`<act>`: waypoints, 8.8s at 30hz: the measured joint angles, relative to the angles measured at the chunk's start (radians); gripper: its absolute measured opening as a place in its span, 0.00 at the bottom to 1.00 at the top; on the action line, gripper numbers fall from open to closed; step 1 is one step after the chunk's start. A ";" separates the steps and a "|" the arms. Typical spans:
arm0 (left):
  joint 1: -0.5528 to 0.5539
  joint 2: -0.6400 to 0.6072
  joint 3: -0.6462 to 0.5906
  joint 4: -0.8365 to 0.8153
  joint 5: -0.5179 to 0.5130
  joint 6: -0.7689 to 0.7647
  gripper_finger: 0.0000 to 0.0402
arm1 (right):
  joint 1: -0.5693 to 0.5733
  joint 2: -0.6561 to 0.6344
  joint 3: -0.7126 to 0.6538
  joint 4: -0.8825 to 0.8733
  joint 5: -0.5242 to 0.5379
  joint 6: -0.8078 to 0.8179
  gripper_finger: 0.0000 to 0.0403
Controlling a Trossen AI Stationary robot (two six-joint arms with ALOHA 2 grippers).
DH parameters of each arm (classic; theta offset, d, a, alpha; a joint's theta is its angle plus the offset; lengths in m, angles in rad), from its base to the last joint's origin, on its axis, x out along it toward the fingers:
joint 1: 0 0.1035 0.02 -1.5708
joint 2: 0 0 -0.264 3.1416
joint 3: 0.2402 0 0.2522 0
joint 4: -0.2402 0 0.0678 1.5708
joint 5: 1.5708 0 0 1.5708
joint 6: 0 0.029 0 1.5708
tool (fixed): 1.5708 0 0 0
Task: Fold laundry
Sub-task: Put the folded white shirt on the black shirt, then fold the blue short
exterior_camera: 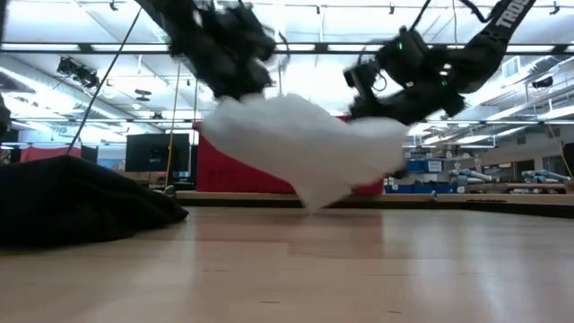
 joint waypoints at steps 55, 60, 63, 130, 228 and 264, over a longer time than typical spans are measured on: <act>-0.705 -0.577 -0.155 -0.904 -0.353 -0.765 0.61 | 0.133 0.458 0.921 -0.570 0.054 -0.460 0.73; -0.708 -0.600 -0.153 -0.874 -0.351 -0.772 0.62 | 0.115 0.441 0.921 -0.631 0.044 -0.474 0.73; -0.708 -0.612 -0.122 -0.873 -0.381 -0.756 0.62 | 0.112 0.441 0.921 -0.639 0.044 -0.476 0.73; 0.086 -0.256 0.020 0.172 -0.377 -0.158 0.45 | -0.298 0.098 0.921 -1.071 0.006 -0.902 0.45; 0.534 0.141 0.426 -0.173 -0.142 0.893 0.35 | -0.565 0.726 1.110 -0.785 0.137 -1.305 0.66; 0.576 0.035 0.435 -0.116 0.028 0.631 0.35 | -0.543 0.083 1.395 -1.289 -0.243 -1.040 0.11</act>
